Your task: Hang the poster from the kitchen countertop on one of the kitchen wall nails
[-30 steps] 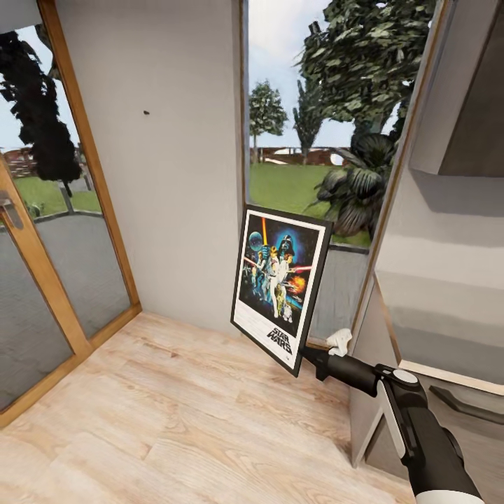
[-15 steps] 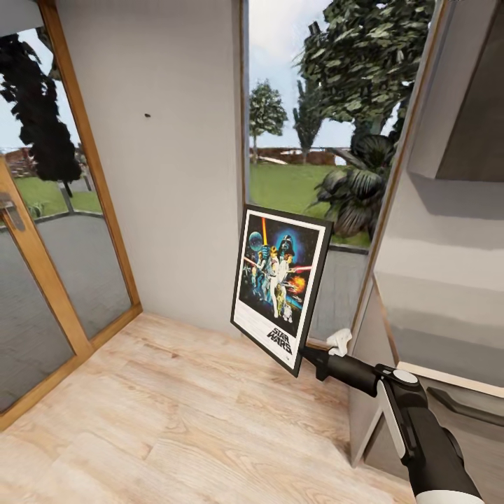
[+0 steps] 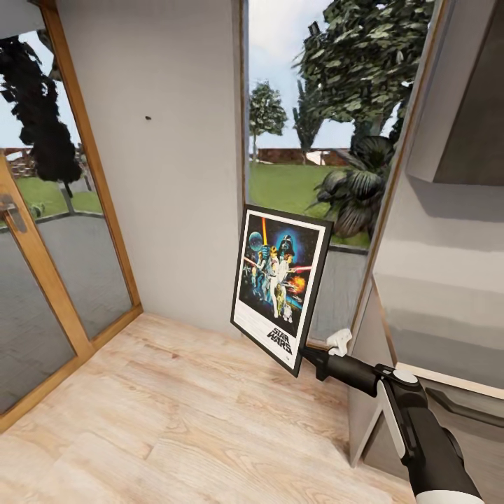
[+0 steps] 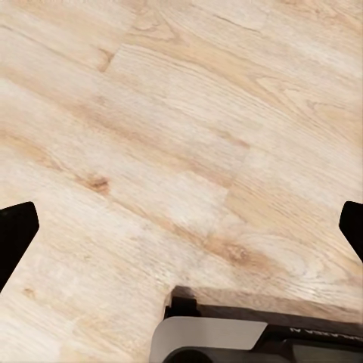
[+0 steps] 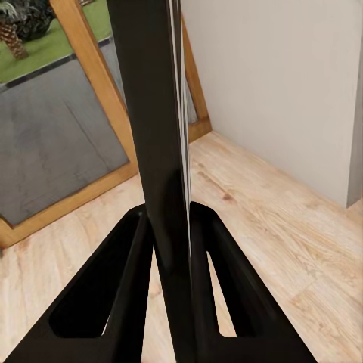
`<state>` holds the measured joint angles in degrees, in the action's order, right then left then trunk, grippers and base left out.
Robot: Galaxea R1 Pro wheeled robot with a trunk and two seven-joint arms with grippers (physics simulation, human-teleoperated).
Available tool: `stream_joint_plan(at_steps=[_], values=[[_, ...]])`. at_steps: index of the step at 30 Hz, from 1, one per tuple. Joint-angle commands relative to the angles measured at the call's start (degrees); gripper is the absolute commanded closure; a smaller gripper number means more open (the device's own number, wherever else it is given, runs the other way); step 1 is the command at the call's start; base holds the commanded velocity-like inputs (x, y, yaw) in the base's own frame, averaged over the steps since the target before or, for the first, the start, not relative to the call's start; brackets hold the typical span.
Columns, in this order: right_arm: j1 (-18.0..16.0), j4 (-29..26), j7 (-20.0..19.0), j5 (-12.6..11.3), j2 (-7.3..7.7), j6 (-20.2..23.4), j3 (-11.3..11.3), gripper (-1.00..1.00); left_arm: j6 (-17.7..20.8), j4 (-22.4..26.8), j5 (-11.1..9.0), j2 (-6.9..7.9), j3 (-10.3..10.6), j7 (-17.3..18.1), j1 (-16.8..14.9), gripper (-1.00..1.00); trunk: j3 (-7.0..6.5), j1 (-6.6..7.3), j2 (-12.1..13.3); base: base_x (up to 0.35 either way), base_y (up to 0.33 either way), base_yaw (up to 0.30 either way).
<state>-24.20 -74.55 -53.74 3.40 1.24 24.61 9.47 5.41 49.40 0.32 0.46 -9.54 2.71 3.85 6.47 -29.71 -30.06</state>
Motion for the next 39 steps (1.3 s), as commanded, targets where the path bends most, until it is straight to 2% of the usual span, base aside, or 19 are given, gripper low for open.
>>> stream_joint_plan(at_steps=[1, 18, 39], values=[[-0.1, -0.1, -0.5, 0.2, -0.02, 0.4, 0.1, 1.00, 0.4, 0.2, 0.0, -0.02, -0.1, 0.3, 0.0, -1.00, -0.09, 0.20, 0.3, 0.000, 0.000, 0.000], [-0.1, -0.1, -0.5, 0.2, -0.01, 0.4, 0.1, 1.00, 0.4, 0.2, 0.0, -0.02, -0.1, 0.3, 0.0, -1.00, -3.14, 3.93, 7.1, 0.000, 0.000, 0.000], [-0.1, -0.1, -0.5, 0.2, -0.04, 0.4, 0.1, 1.00, 0.4, 0.2, 0.0, -0.02, -0.1, 0.3, 0.0, -1.00, -3.14, 3.93, 7.1, 0.000, 0.000, 0.000]])
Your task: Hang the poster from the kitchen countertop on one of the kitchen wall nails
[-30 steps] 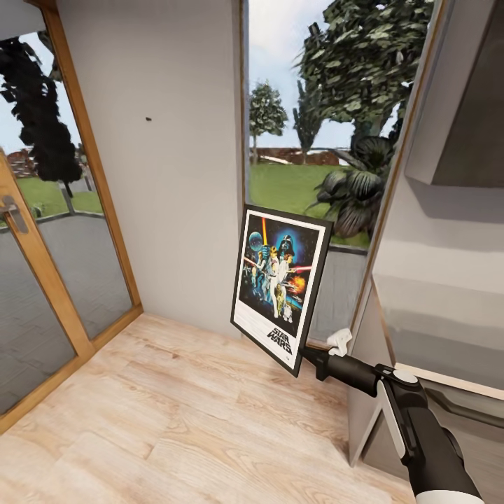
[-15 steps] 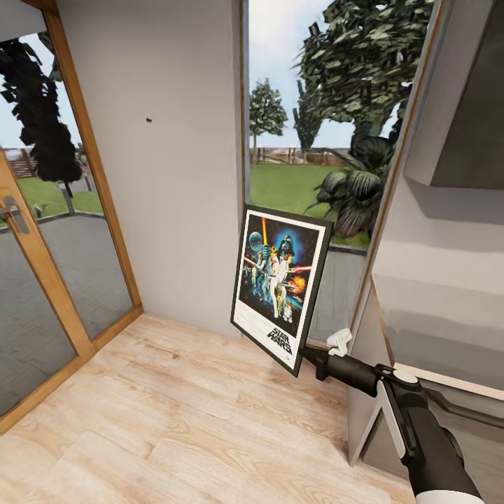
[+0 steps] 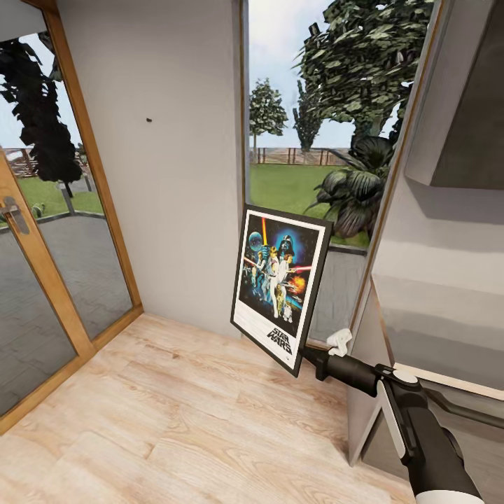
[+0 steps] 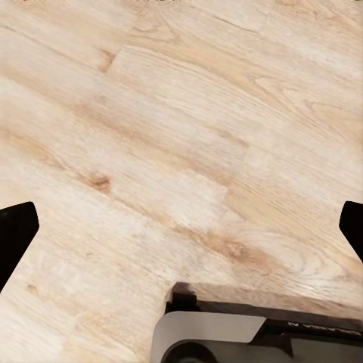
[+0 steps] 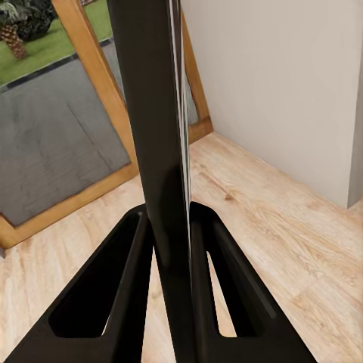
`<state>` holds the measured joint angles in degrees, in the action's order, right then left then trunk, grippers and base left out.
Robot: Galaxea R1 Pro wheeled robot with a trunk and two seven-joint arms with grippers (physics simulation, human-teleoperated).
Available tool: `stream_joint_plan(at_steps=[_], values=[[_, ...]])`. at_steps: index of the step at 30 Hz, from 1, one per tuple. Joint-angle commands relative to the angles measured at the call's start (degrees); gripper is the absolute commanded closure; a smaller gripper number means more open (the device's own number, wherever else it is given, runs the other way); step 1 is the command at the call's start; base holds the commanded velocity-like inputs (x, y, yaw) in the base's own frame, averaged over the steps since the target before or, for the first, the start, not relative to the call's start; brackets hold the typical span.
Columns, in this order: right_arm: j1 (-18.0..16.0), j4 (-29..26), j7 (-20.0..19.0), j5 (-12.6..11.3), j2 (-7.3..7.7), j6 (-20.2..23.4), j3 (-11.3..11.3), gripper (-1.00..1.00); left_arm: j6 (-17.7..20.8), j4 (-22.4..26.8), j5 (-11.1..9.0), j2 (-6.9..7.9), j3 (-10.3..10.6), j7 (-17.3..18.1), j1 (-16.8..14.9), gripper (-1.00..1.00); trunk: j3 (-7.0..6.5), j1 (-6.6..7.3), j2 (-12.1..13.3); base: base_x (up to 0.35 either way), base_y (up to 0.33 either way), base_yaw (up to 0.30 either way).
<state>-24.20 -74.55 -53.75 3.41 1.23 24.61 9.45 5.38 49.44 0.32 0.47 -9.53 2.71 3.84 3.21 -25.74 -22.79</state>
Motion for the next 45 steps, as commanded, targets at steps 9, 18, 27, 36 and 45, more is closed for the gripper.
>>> stream_joint_plan(at_steps=[9, 18, 27, 36, 45], values=[[-0.1, -0.1, -0.5, 0.2, -0.03, 0.4, 0.1, 1.00, 0.1, 0.2, 0.0, 0.05, -0.3, 0.2, 0.0, -1.00, 0.12, -0.04, -0.1, 0.000, 0.000, 0.000], [-0.1, -0.1, -0.5, 0.2, -0.02, 0.4, 0.0, 1.00, 0.2, 0.1, 0.0, 0.06, -0.4, 0.3, 0.0, -1.00, 0.12, -0.04, -0.1, 0.000, 0.146, 0.000], [-0.1, -0.1, -0.5, 0.2, -0.04, 0.4, 0.0, 1.00, 0.2, 0.1, 0.0, 0.06, -0.4, 0.3, 0.0, -1.00, 0.12, -0.04, -0.1, 0.000, 0.285, 0.000], [-0.1, -0.1, -0.5, 0.2, -0.05, 0.4, 0.0, 1.00, 0.2, 0.1, 0.0, 0.06, -0.4, 0.2, 0.0, -1.00, 0.12, -0.04, -0.1, 0.007, 0.299, 0.000], [-0.1, 0.0, -0.4, 0.4, -0.08, 0.4, 0.0, 1.00, 0.2, 0.1, 0.0, 0.06, -0.5, 0.2, 0.0, -1.00, 0.12, -0.04, -0.1, 0.124, 0.299, 0.000]])
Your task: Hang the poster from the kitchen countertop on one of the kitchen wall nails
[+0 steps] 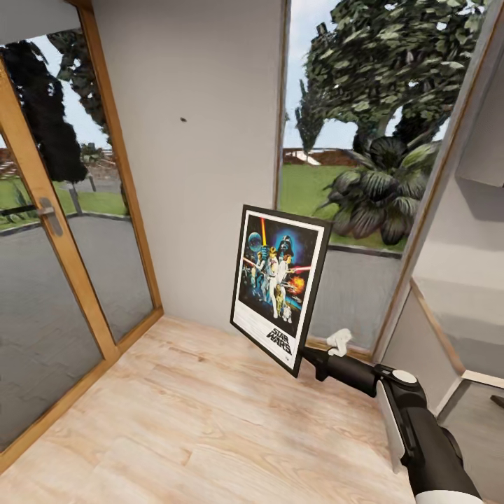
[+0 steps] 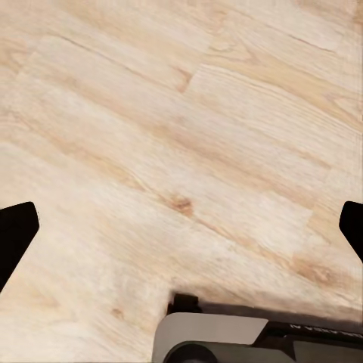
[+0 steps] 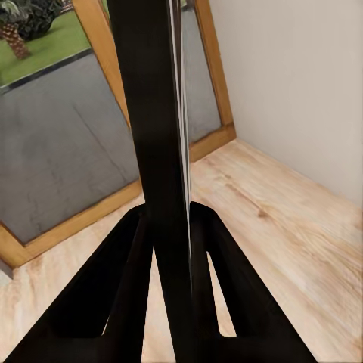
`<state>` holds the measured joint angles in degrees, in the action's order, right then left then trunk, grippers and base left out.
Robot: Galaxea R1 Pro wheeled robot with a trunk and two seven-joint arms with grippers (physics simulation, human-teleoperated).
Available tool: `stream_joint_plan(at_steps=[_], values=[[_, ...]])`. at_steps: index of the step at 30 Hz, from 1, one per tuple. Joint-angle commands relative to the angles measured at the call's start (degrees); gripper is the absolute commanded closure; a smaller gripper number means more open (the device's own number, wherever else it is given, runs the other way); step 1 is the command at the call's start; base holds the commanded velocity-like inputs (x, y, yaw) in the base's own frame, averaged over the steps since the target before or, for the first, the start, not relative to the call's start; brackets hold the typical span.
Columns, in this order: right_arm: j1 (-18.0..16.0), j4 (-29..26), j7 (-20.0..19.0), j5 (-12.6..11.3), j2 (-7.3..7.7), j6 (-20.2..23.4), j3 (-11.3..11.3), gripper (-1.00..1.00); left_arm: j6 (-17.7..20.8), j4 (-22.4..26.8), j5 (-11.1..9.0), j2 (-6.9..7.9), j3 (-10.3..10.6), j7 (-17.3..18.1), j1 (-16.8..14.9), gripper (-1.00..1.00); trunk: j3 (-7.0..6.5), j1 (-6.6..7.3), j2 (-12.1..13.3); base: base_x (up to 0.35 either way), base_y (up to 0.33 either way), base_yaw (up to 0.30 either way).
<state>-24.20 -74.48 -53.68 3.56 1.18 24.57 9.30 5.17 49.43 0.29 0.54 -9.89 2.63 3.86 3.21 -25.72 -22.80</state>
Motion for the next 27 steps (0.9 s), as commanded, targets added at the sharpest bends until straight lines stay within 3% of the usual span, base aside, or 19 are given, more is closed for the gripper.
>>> stream_joint_plan(at_steps=[1, 27], values=[[-0.1, -0.1, -0.5, 0.2, -0.04, 0.4, 0.1, 1.00, 0.4, 0.1, 0.0, -0.01, -0.1, 0.3, 0.0, -1.00, 0.12, -0.06, -0.1, 0.200, 0.294, 0.000], [0.6, -0.1, -0.4, 0.3, -0.04, 0.4, 0.1, 1.00, 0.4, 0.1, 0.0, -0.01, -0.2, 0.4, 0.0, -1.00, 0.12, -0.06, -0.1, 0.230, 0.284, 0.000]])
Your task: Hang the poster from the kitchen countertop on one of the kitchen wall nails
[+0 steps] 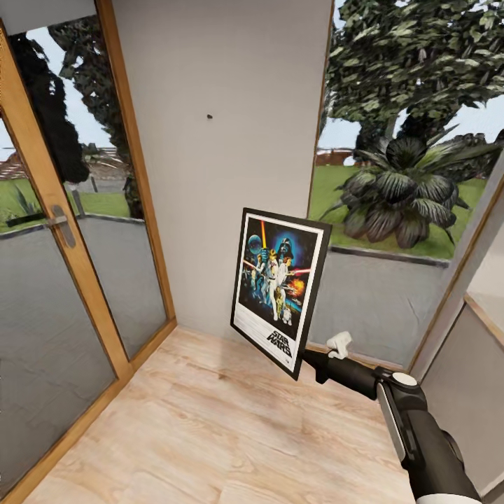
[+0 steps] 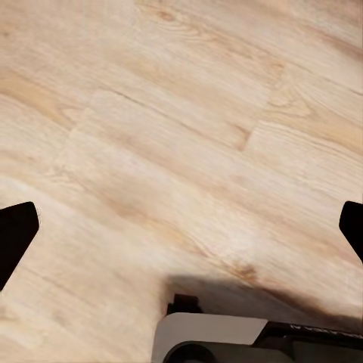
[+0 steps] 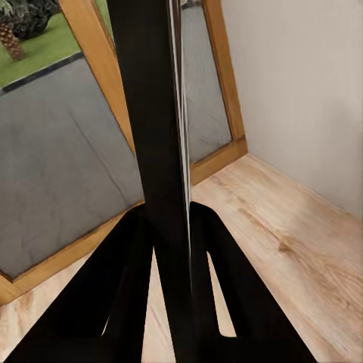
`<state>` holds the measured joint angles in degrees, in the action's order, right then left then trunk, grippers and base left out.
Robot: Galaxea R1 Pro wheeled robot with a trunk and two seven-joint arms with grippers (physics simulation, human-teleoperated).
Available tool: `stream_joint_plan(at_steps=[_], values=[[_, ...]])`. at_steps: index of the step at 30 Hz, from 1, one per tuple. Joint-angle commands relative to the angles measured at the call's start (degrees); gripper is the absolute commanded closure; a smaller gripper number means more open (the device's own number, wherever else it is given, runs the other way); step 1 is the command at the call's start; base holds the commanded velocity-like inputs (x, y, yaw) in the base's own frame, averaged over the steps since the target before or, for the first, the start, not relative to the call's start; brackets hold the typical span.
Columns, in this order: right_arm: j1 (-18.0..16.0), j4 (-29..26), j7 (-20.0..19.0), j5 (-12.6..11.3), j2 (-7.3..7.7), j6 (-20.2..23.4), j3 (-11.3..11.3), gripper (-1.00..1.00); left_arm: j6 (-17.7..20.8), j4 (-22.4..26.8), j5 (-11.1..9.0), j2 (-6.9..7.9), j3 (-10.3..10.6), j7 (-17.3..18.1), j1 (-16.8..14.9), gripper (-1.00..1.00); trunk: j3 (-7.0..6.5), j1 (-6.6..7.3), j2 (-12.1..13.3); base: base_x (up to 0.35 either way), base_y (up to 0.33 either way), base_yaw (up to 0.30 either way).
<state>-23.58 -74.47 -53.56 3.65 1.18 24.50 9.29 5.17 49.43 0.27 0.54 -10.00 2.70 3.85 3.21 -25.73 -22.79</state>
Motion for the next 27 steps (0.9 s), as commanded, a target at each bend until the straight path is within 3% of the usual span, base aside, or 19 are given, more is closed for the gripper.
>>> stream_joint_plan(at_steps=[1, 27], values=[[-0.1, -0.1, -0.5, 0.2, -0.04, 0.5, 0.1, 1.00, 0.4, 0.1, 0.0, -0.01, -0.1, 0.3, 0.0, -1.00, 0.12, -0.06, -0.1, 0.162, 0.316, 0.000], [-0.1, -0.1, -0.5, 0.3, -0.04, 0.5, 0.1, 1.00, 0.4, 0.1, 0.0, -0.01, -0.1, 0.3, 0.0, -1.00, 0.12, -0.06, -0.1, 0.108, 0.333, 0.000]])
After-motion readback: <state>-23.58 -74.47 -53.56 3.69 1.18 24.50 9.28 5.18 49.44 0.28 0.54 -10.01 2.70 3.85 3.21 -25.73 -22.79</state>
